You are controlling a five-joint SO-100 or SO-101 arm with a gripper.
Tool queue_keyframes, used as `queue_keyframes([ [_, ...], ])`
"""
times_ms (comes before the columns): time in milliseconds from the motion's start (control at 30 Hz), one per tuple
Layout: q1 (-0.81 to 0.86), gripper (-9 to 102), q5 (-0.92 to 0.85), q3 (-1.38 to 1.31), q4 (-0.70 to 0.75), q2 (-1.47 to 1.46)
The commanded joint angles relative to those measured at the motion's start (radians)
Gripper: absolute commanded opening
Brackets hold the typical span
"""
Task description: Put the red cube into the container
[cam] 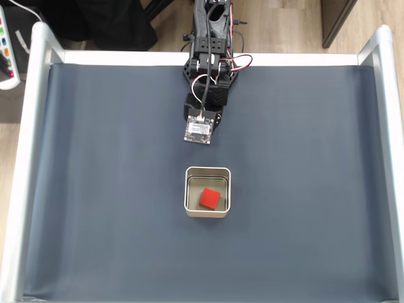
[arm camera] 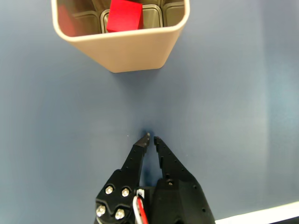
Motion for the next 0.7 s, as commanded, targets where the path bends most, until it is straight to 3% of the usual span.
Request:
queue_keyframes([
  [0,0.003,1,0.002,-0.008,0.012,-0.005],
  [667,0.002,1,-0.040,-0.008,0.020,-0.005],
])
